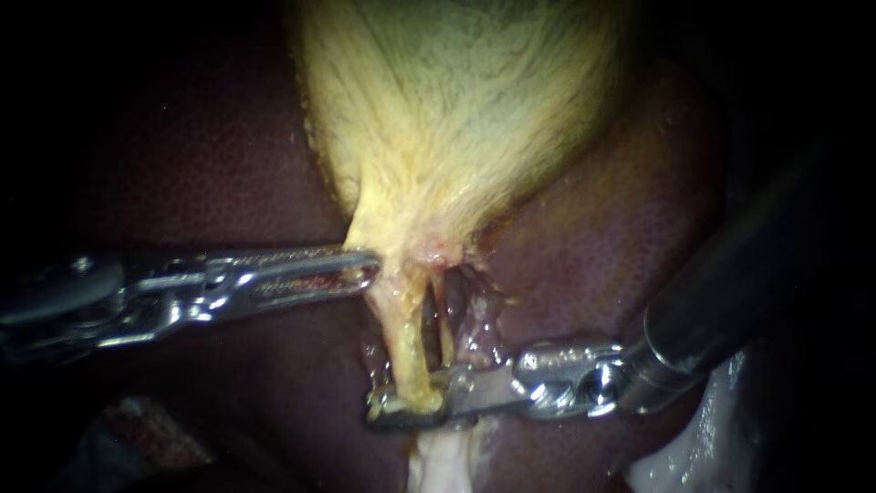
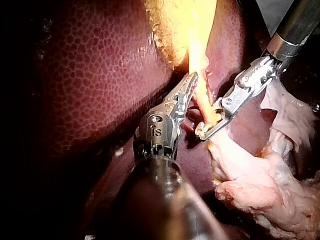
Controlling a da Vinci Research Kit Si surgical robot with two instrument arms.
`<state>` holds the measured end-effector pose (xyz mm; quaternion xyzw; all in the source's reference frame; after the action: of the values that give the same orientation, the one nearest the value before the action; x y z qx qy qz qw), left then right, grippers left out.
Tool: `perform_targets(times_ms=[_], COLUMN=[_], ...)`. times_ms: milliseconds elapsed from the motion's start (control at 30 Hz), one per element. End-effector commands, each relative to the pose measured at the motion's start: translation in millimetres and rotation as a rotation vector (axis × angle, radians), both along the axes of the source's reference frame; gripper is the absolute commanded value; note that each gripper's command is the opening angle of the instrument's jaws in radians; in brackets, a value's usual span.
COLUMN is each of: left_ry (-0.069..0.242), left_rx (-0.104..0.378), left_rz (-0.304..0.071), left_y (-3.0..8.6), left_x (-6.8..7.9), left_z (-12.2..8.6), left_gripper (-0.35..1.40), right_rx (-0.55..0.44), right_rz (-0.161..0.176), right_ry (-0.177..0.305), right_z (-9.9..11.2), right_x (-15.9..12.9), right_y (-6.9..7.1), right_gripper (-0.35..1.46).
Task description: Going back first clip left tube
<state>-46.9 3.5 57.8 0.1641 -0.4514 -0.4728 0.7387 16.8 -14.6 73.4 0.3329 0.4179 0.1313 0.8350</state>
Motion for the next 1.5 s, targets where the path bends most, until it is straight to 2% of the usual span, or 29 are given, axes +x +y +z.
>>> perform_targets(times_ms=[33, 300, 467, 500, 600, 700, 767, 967, 1167, 1367, 1500], left_ry=[0.000, 0.000, 0.000, 0.000, 0.000, 0.000, 0.000, 0.000, 0.000, 0.001, 0.001], left_rx=[0.000, 0.000, 0.000, 0.000, 0.000, 0.000, 0.000, 0.000, 0.000, -0.001, -0.002], left_rz=[0.000, 0.000, 0.000, 0.000, 0.000, 0.000, 0.000, 0.000, 0.001, 0.000, 0.000], left_y=[0.0, 0.0, 0.0, 0.0, -0.1, -0.1, -0.1, -0.1, -0.2, -0.2, -0.1], left_x=[0.0, 0.1, 0.1, 0.1, 0.0, 0.1, 0.1, 0.2, 0.3, 0.4, 0.5], left_z=[0.0, 0.0, 0.0, 0.0, 0.0, 0.0, -0.1, -0.1, -0.1, 0.0, 0.3], left_gripper=[-0.05, -0.05, -0.05, -0.05, -0.05, -0.05, -0.05, -0.05, -0.05, -0.05, -0.05], right_rx=[0.000, 0.000, -0.012, -0.049, -0.154, -0.245, -0.289, -0.338, -0.349, -0.375, -0.440], right_rz=[0.000, -0.001, 0.038, 0.033, 0.006, 0.014, 0.034, 0.036, 0.042, 0.016, -0.008], right_ry=[0.000, 0.000, 0.016, 0.040, 0.087, 0.092, 0.085, 0.093, 0.095, 0.115, 0.150], right_z=[0.0, 0.1, 0.1, 0.2, 0.7, 0.9, 0.8, -0.5, -1.8, -4.5, -6.9], right_x=[0.0, 0.0, 0.2, 0.3, 0.5, 0.4, 0.1, -1.3, -3.3, -6.4, -8.3], right_y=[0.0, 0.1, 0.3, 0.4, 0.8, 1.5, 2.0, 3.9, 4.5, 4.6, 6.0], right_gripper=[-0.35, -0.35, 0.31, 0.43, 0.54, 0.60, 0.60, 0.60, 0.60, 0.60, 0.60])
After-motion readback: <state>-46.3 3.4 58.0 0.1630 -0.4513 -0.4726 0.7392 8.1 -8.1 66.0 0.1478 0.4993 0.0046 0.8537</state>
